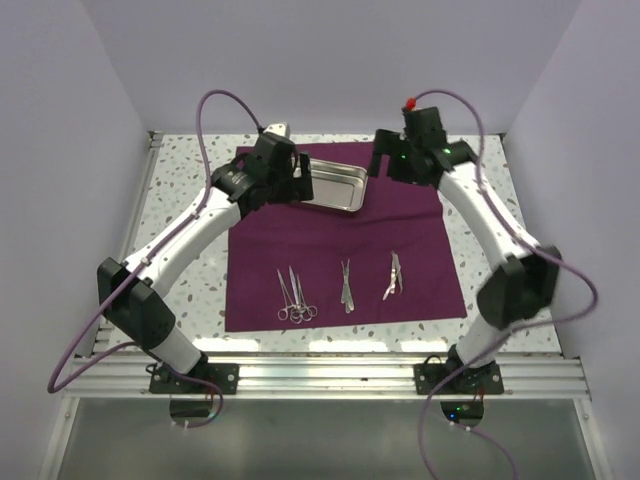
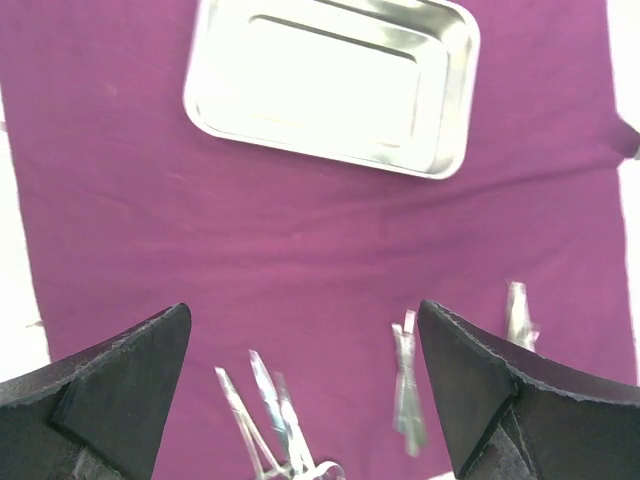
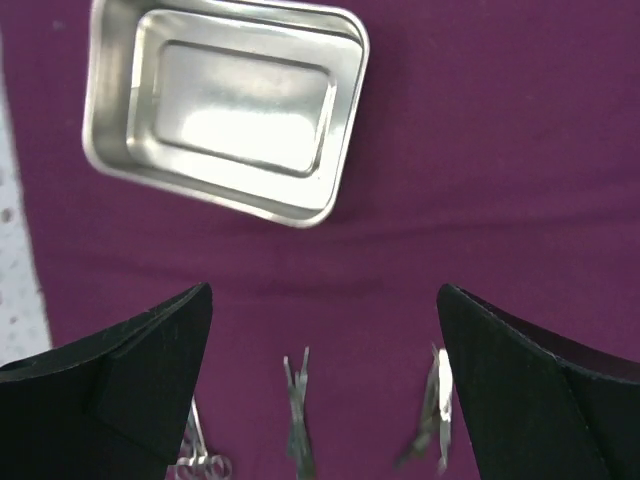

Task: Open and lay out the surgical kit
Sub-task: Reset both arms

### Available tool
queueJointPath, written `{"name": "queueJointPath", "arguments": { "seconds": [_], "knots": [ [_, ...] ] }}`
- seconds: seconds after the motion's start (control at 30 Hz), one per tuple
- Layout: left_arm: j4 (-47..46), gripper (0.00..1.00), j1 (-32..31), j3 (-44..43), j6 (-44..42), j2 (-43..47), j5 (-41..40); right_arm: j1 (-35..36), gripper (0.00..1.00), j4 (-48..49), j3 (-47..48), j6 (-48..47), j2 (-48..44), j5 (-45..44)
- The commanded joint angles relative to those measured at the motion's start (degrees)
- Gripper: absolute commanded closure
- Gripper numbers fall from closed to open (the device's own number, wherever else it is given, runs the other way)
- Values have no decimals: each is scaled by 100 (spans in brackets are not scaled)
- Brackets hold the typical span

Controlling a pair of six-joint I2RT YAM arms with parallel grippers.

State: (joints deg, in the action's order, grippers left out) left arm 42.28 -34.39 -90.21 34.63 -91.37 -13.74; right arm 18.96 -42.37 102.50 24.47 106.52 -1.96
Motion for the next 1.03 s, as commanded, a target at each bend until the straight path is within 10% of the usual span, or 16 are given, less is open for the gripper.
{"name": "queueJointPath", "arguments": {
  "seconds": [0.0,0.4,1.0],
  "knots": [
    [-168,1,108,204,-650,172,-216,-7,1,212,-1053,6,-2017,178],
    [-1266,1,143,1726,-747,1210,-525,-7,2,-78,-4378,22,-6589,13],
    [-1196,1,205,1902,-1001,1139,-981,-7,2,-658,-4300,-416,-6662,-436]
  ]
}}
